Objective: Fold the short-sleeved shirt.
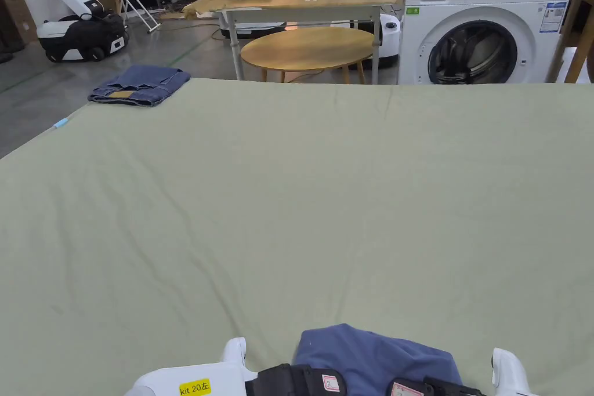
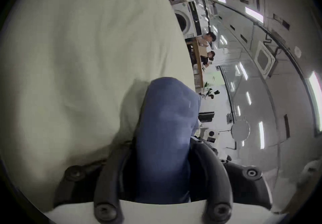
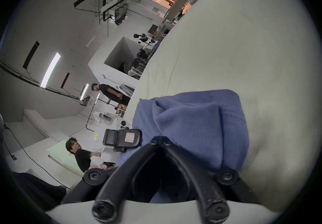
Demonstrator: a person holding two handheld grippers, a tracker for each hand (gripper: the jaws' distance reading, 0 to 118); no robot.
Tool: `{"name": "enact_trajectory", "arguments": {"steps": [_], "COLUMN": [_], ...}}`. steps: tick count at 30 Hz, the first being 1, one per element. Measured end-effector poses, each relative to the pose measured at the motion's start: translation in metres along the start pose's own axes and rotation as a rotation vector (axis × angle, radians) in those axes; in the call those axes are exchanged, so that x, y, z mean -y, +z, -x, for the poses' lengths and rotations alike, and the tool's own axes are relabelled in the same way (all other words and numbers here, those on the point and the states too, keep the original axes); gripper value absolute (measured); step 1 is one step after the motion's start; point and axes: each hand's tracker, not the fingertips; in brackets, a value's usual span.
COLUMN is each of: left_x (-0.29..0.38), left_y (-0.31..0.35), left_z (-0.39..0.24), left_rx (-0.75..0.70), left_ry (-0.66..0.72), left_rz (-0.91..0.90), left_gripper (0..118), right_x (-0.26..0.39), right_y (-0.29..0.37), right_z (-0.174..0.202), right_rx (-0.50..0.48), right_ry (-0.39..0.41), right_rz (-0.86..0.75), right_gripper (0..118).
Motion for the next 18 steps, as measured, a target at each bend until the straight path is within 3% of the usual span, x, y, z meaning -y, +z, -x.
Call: {"name": "enact_trajectory", "arguments": {"steps": [9, 18], "left_x": [-0.014, -0.085], "left_y": [0.018, 0.147], "left_z": [-0.002, 0.031], "left_rx": [0.005, -0.148], "left_ry": [-0.037, -0.040], "left_rz": [0.042, -0.001], "left_gripper": [37, 37], "right_x": [0.002, 0.011], "right_y": [0.014, 0.033], "right_z": [0.009, 0.047], "right_rx": [0.023, 0.011], "right_ry": [0.044, 0.117], "right_rz": [-0.005, -0.055], "right_gripper": [0, 0]}}
